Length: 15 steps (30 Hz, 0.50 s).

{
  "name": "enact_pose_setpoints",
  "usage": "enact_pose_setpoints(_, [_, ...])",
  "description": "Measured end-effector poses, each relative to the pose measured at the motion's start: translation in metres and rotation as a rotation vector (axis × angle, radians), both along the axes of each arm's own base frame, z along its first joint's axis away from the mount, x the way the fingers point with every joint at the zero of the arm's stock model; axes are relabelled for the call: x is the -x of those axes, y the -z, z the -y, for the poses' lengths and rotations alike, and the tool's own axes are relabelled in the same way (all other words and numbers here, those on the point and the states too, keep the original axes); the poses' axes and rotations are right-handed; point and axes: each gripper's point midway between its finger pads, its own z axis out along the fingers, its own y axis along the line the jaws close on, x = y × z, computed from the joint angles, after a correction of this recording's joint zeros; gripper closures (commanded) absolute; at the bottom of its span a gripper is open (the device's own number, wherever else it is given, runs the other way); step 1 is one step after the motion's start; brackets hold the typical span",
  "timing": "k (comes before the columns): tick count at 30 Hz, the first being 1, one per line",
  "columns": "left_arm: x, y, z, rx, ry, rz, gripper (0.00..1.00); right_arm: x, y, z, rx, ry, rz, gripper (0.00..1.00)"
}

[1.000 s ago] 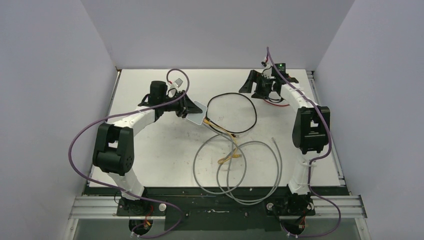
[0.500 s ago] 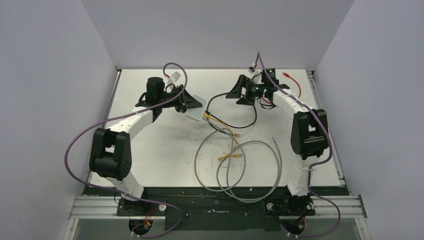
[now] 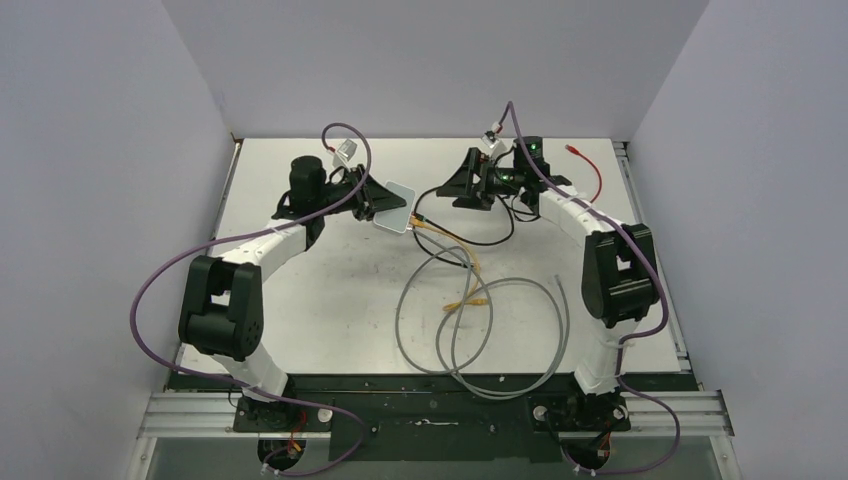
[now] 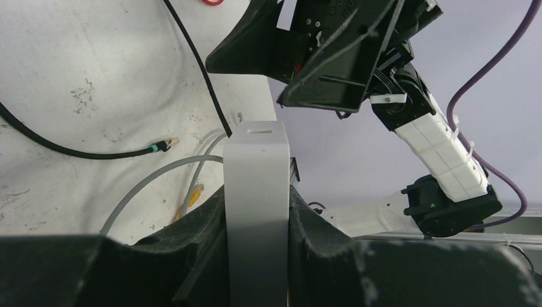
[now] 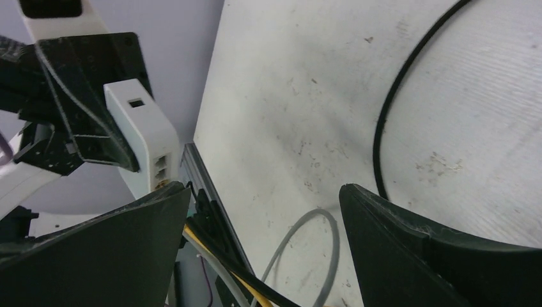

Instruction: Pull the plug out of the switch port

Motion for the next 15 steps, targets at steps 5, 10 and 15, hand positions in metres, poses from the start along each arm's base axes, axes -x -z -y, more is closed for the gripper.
enact_pose_setpoints(5, [-0.001, -0.001, -0.004, 0.046, -0.020, -0.007, 1.00, 0.013, -0.023, -0.018, -0.069, -0.059, 0.046, 0.10])
enact_pose_setpoints(10, [-0.002, -0.003, -0.008, 0.082, -0.036, -0.016, 1.00, 0.023, -0.031, -0.031, -0.119, -0.105, 0.046, 0.07])
enact_pose_setpoints(15, [-0.003, -0.013, -0.009, 0.109, -0.035, 0.007, 1.00, 0.035, -0.036, -0.043, -0.153, -0.153, 0.035, 0.05])
